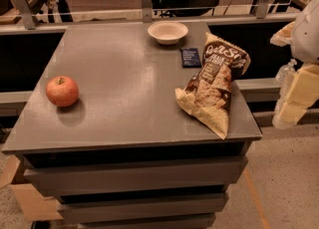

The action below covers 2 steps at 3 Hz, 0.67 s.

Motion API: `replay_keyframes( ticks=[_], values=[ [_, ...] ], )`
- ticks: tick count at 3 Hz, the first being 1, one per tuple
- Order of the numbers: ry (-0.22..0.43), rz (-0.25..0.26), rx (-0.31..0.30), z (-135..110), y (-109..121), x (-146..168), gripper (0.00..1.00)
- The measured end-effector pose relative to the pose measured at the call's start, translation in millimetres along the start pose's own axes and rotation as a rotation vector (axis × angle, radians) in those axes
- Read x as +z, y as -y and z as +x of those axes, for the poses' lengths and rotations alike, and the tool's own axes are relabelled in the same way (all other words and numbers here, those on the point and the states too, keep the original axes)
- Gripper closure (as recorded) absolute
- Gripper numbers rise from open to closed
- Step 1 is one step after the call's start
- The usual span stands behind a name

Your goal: Move brown chip bag near apple

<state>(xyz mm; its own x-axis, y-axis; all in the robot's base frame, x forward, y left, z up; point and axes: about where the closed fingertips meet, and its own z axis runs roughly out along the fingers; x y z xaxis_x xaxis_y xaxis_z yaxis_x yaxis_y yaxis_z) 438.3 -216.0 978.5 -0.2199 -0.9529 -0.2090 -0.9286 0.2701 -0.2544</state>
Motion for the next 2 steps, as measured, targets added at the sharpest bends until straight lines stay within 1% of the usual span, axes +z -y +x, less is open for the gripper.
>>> replay_keyframes(
  ticks=[1,2],
  values=[
    [0.0,0.0,0.0,0,0,0,0.0],
    [-0.002,-0.011,0.061,-2,12,3,0.0]
  ],
)
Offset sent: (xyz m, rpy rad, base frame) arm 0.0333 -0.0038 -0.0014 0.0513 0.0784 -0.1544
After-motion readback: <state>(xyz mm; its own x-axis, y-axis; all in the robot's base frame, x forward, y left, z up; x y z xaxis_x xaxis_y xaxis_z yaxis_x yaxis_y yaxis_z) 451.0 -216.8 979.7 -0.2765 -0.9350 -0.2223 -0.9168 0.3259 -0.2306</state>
